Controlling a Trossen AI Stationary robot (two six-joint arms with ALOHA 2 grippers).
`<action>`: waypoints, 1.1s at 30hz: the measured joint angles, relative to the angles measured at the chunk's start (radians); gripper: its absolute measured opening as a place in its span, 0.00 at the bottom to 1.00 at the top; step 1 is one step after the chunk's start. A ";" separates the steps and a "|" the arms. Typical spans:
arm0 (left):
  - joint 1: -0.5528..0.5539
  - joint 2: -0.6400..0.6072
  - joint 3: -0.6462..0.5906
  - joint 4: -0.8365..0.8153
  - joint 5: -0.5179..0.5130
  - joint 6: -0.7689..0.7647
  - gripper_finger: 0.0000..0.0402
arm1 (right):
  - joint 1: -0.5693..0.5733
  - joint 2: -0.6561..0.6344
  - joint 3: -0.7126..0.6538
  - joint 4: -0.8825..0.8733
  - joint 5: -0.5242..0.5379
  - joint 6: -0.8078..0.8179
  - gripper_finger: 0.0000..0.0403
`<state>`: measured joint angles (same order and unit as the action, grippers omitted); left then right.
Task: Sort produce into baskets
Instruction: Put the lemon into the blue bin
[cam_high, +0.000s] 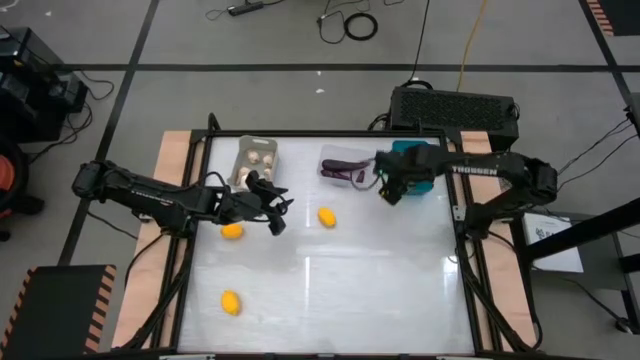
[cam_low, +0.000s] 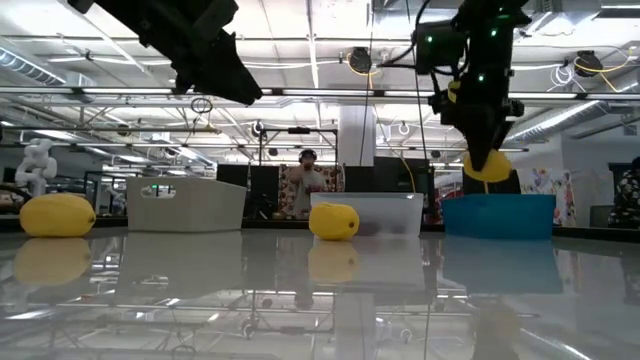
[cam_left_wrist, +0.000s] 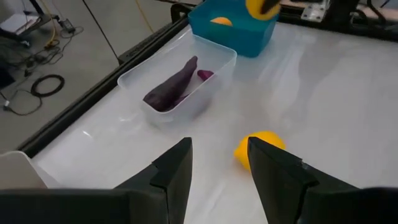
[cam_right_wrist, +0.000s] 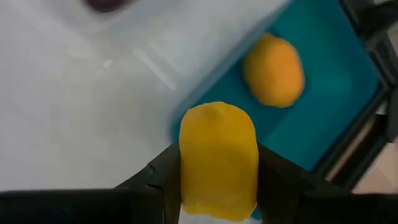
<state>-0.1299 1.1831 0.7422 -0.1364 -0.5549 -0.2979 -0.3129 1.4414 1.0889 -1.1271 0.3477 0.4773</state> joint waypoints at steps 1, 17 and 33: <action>0.000 0.000 0.000 -0.001 0.000 0.015 0.41 | -0.033 0.000 0.000 0.000 0.000 -0.018 0.37; -0.010 -0.133 0.000 -0.368 -0.240 -0.276 0.41 | -0.311 0.000 0.000 0.044 -0.013 -0.155 0.48; -0.102 -0.182 0.001 -0.415 -0.198 -0.467 0.41 | -0.326 0.000 0.061 0.028 -0.243 -0.199 0.72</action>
<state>-0.2322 1.0009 0.7433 -0.5515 -0.7533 -0.7650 -0.6388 1.4418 1.1495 -1.0988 0.1044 0.2786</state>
